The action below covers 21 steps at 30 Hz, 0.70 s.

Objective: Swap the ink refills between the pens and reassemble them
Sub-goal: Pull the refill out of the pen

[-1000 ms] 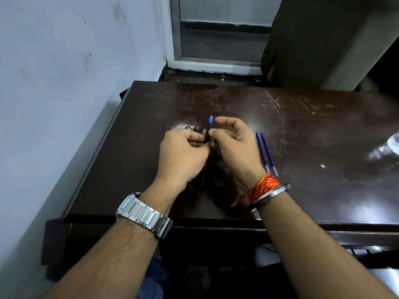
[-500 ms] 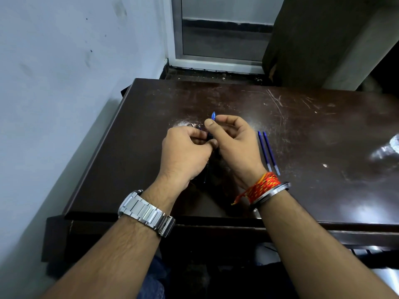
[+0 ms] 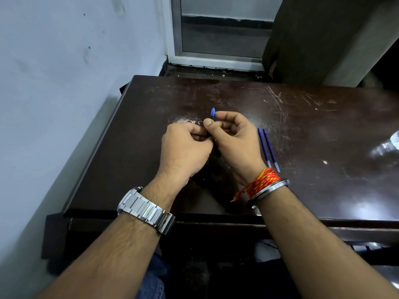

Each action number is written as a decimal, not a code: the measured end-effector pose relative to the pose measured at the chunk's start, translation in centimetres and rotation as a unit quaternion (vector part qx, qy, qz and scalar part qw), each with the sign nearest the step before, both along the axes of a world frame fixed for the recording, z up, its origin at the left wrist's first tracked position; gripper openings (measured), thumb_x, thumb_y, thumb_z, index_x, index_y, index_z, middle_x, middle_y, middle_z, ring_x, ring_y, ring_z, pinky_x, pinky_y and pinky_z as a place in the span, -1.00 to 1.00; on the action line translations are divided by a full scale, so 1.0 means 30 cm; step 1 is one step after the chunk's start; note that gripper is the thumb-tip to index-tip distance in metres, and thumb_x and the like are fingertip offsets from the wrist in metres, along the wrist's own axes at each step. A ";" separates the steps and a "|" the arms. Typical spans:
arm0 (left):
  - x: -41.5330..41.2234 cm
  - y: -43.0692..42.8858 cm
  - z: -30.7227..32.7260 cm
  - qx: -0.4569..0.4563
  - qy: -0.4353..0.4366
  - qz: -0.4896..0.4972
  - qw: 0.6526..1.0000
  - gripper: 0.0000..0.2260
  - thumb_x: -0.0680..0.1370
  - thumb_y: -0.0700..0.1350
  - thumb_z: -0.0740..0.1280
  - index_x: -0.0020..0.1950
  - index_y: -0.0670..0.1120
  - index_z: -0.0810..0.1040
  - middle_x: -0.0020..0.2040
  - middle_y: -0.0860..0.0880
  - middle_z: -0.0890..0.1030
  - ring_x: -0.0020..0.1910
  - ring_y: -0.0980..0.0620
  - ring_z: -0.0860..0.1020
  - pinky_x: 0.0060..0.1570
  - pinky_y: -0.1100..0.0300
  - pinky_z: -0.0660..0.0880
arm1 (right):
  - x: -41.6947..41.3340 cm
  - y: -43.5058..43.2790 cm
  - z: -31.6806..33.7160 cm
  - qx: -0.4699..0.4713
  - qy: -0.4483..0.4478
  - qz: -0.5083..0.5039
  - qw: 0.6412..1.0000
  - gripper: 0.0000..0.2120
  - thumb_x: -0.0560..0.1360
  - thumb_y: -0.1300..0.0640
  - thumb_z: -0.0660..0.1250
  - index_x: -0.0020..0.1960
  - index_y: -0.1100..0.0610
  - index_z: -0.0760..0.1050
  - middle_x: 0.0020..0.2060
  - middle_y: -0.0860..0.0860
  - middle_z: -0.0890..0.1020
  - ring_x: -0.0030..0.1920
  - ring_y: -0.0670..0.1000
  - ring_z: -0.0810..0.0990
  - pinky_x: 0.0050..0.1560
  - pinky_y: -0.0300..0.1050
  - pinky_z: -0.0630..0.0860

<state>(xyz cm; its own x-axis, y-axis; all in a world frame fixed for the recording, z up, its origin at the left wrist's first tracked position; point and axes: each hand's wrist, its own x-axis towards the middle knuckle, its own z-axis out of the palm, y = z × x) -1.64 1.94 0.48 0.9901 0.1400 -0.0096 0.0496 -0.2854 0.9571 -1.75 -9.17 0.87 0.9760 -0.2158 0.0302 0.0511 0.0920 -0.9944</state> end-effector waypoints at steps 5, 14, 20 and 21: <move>0.004 0.001 -0.007 -0.003 -0.002 0.011 1.000 -0.90 0.37 -0.11 0.59 -0.23 0.02 0.70 -0.34 0.10 0.73 -0.28 0.15 0.72 -0.12 0.07 0.70 | 0.003 -0.004 0.010 0.034 0.016 0.002 0.999 -0.87 0.51 0.24 0.39 0.06 0.14 0.56 -0.21 0.04 0.69 -0.39 -0.17 0.59 -0.37 -0.31 0.50; 0.002 0.003 -0.003 0.001 -0.002 0.004 1.000 -0.95 0.38 -0.11 0.56 -0.19 -0.02 0.74 -0.32 0.04 0.75 -0.25 0.08 0.74 -0.08 -0.03 0.71 | 0.000 -0.007 0.000 0.002 0.001 0.013 1.000 -0.85 0.49 0.24 0.44 0.04 0.11 0.57 -0.29 -0.06 0.68 -0.34 -0.18 0.62 -0.28 -0.29 0.54; 0.001 -0.001 -0.001 0.024 -0.013 0.016 1.000 -0.90 0.39 -0.08 0.57 -0.26 0.02 0.67 -0.38 0.16 0.70 -0.38 0.27 0.65 -0.30 0.27 0.57 | 0.001 -0.003 0.001 -0.003 0.005 -0.020 1.000 -0.75 0.44 0.10 0.51 0.07 0.14 0.58 -0.08 0.11 0.69 -0.22 -0.07 0.63 -0.18 -0.14 0.58; 0.001 -0.001 0.000 0.027 -0.015 0.015 0.999 -0.92 0.39 -0.08 0.56 -0.24 0.01 0.68 -0.37 0.14 0.71 -0.36 0.25 0.66 -0.29 0.26 0.59 | 0.000 -0.002 0.000 -0.009 0.002 -0.022 1.000 -0.73 0.43 0.09 0.53 0.08 0.14 0.58 -0.06 0.14 0.69 -0.22 -0.06 0.63 -0.17 -0.14 0.60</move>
